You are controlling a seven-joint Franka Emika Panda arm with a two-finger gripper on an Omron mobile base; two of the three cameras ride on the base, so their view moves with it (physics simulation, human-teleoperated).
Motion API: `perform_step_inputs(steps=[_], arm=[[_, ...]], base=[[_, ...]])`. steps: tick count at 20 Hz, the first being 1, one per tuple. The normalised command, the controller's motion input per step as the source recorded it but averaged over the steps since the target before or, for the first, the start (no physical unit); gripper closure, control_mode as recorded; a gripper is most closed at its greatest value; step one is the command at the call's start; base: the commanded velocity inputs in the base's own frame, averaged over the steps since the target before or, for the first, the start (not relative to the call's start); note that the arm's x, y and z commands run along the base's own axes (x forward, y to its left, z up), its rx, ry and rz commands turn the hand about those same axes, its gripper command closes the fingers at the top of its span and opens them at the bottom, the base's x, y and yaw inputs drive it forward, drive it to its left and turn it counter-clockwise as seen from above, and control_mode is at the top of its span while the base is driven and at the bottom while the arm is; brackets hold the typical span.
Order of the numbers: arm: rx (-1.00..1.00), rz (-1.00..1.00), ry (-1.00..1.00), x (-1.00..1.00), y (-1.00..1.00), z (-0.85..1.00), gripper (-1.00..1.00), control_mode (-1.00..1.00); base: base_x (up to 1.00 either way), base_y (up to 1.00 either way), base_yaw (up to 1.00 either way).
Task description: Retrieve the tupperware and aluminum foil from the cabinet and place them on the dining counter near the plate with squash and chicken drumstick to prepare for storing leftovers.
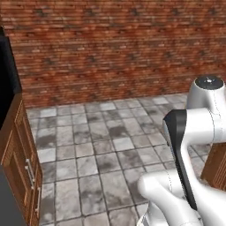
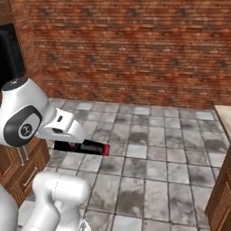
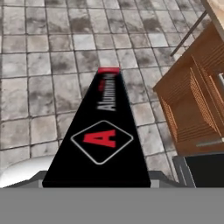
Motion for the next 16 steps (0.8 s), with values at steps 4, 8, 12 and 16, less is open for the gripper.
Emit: perform_step_inputs(steps=[4, 8, 12, 16], arm=[[0.0, 0.0, 0.0, 0.0, 0.0, 0.0, 1.0, 1.0], [0.0, 0.0, 0.0, 0.0, 0.0, 0.0, 1.0, 1.0], [0.0, 0.0, 0.0, 0.0, 0.0, 0.0, 1.0, 1.0], [0.0, 0.0, 0.0, 0.0, 0.0, 0.0, 1.0, 1.0]], base=[[1.0, 0.0, -0.04], [1.0, -0.01, -0.16], [1.0, 0.0, -0.34], [1.0, 0.0, -0.46]])
